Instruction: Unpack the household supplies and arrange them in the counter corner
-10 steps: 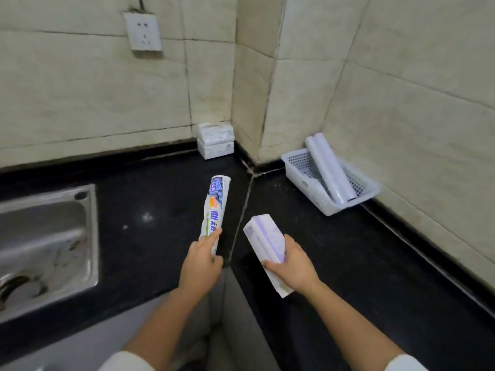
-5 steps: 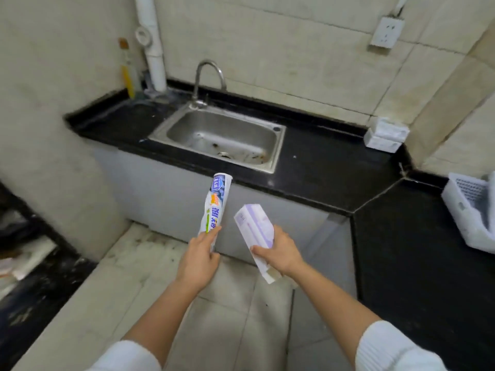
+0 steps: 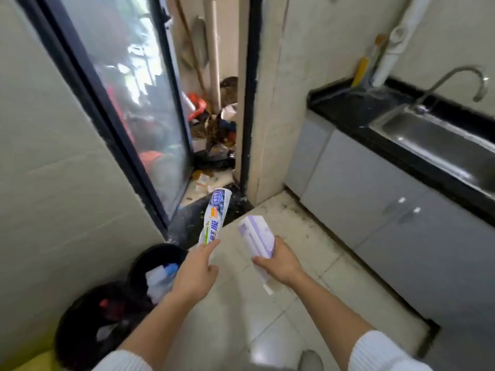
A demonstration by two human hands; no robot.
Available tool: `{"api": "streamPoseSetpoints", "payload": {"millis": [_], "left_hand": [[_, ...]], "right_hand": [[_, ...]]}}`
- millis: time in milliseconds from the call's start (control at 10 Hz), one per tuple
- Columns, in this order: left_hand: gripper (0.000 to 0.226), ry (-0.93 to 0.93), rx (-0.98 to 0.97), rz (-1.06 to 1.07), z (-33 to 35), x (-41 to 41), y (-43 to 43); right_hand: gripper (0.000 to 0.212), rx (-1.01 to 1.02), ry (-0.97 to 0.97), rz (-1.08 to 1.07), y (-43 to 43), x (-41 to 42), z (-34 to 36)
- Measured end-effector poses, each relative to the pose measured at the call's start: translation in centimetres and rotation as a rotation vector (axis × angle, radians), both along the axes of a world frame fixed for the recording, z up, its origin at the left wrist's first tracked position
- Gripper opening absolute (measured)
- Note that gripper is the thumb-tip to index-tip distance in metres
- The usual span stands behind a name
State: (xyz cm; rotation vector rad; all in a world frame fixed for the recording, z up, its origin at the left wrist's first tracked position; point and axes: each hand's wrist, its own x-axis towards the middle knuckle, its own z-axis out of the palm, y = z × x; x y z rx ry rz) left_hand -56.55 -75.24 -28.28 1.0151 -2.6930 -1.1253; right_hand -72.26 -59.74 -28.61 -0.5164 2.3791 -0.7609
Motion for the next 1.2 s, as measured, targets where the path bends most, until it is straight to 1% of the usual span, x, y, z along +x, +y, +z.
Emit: {"api": "streamPoseSetpoints", "payload": {"millis": [100,200,300,400,500,600,700,800,900,1000,1100,1200], "left_hand": [[0.058,-0.037,0.046,0.152,-0.9,6.5,-4.4],[0.061,-0.053,0.11,0.218,-2.4,11.6,-7.5],[0.064,-0.076,0.197,0.34,-4.7,14.9,-9.2],[0.062,-0.059,0.278,0.437,-8.4,16.2,-10.4],[0.062,-0.049,0.354,0.491,-14.2,16.1,-12.3],[0.065,-0.098,0.44,0.518,-21.7,15.2,-13.9],[0.073,-0.191,0.502,0.528,-29.0,14.0,-14.7],[0.086,-0.241,0.54,0.55,-34.9,12.5,-15.8],[0.084,-0.227,0.517,0.545,-38.2,11.0,-17.2],[0.06,-0.197,0.483,0.526,-38.1,10.0,-18.3],[0.047,-0.162,0.453,0.511,-34.9,10.1,-19.0],[0.041,-0.18,0.406,0.524,-29.3,10.5,-19.1]], "right_hand": [[0.069,0.028,-0.036,0.132,-7.1,4.8,-1.5],[0.071,0.073,-0.088,0.26,-12.5,9.0,-3.3],[0.081,0.117,-0.184,0.339,-16.5,11.9,-5.7],[0.082,0.144,-0.252,0.384,-19.5,13.4,-9.2],[0.065,0.188,-0.244,0.402,-22.3,13.7,-14.9],[0.057,0.224,-0.256,0.355,-24.4,13.0,-22.3],[0.052,0.235,-0.286,0.292,-25.7,12.1,-29.8],[0.05,0.246,-0.345,0.242,-26.7,11.0,-36.1],[0.047,0.229,-0.352,0.258,-27.8,10.3,-40.2],[0.046,0.182,-0.372,0.258,-28.8,9.9,-41.0],[0.039,0.176,-0.373,0.229,-29.5,9.7,-38.0],[0.03,0.158,-0.37,0.227,-29.6,9.7,-32.7]]}}
